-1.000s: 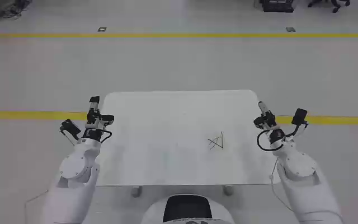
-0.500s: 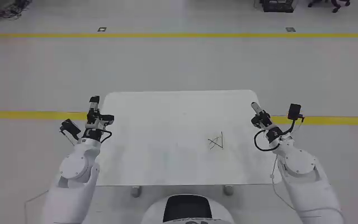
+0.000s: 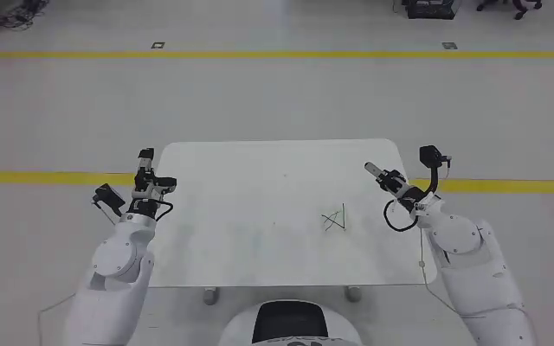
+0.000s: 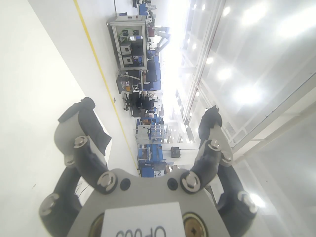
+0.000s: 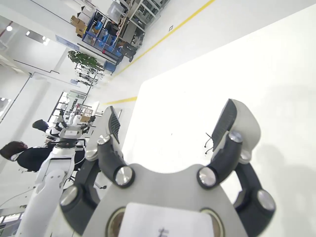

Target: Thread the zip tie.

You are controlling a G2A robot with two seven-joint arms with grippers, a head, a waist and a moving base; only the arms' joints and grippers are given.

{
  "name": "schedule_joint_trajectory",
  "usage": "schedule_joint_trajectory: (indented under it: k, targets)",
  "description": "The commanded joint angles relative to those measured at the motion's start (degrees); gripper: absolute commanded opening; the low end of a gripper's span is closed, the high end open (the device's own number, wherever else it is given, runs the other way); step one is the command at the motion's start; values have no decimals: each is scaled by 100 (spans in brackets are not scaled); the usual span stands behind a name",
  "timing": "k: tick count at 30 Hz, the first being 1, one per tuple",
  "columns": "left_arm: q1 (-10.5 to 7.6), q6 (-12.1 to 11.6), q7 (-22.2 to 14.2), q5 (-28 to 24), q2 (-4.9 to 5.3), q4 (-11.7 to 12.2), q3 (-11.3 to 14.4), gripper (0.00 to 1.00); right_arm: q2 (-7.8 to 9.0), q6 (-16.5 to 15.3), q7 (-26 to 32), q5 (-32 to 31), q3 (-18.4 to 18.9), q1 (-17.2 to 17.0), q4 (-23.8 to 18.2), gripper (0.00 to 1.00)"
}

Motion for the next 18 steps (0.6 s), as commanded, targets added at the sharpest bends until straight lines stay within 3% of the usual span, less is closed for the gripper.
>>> schedule_joint_trajectory:
  k: [1,3,6,14,18]
  targets:
    - [0,0,0,0,0,0,0,100,0,0,1,-1,0,0,0,100]
    - [0,0,0,0,0,0,0,100,0,0,1,-1,0,0,0,100]
    - [0,0,0,0,0,0,0,100,39,-114,247,-600,-60,99,-191,100]
    - [0,0,0,0,0,0,0,100,136,-510,1376,-1924,-435,476,-426,100]
    - [0,0,0,0,0,0,0,100,141,-541,1396,-2113,-513,541,-420,100]
